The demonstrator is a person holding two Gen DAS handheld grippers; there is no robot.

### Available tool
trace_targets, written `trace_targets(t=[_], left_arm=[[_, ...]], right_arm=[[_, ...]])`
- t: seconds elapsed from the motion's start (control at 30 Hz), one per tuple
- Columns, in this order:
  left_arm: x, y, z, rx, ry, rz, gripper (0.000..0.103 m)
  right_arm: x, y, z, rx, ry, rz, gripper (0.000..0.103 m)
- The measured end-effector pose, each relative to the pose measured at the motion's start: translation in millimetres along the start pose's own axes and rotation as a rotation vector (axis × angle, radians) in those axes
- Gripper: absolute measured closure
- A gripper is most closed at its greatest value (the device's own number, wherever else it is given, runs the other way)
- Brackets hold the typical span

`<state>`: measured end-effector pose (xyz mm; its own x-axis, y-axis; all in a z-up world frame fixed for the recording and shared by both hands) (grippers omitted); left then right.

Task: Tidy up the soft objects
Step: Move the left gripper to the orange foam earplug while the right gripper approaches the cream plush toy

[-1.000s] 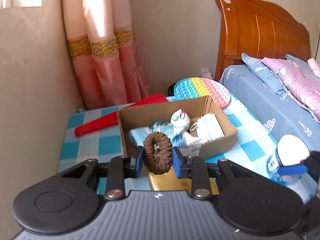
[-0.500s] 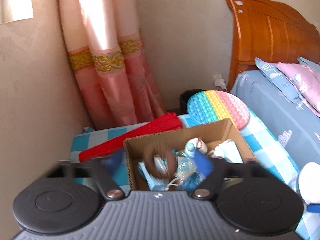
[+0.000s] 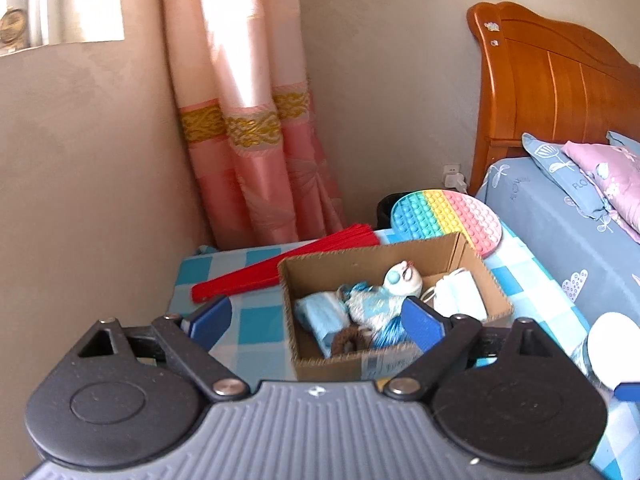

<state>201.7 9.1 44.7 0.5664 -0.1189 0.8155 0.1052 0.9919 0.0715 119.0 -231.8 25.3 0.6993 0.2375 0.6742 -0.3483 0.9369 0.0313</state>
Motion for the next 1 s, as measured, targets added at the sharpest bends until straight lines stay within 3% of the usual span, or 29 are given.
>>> trace_targets(t=[0.37, 0.5, 0.67, 1.0], left_arm=[[-64, 17, 35, 0.049, 0.035, 0.125, 0.008], [-92, 25, 43, 0.104, 0.038, 0.157, 0.008], [-120, 37, 30, 0.161, 0.102, 0.175, 0.008], [-153, 50, -12, 0.091, 0.211, 0.216, 0.008]], right_arm=[[-38, 0, 8, 0.021, -0.023, 0.036, 0.000], [-48, 2, 4, 0.018, -0.028, 0.069, 0.000], [-55, -3, -6, 0.027, -0.005, 0.040, 0.000], [-66, 0, -30, 0.030, 0.057, 0.077, 0.000]])
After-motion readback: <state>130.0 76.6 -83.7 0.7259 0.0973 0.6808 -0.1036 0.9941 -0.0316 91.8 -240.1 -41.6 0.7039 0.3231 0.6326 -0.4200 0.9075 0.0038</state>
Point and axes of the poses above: each gripper's, at about its wrist camera, not at the fingertips, and z roughly against the way its jaws point, y to its left, x to its top, the point moved 1 cm from there along -z, roughly the way its jaws point, and after that the axes turned 1 degree about -x, right-handed, at the moved point
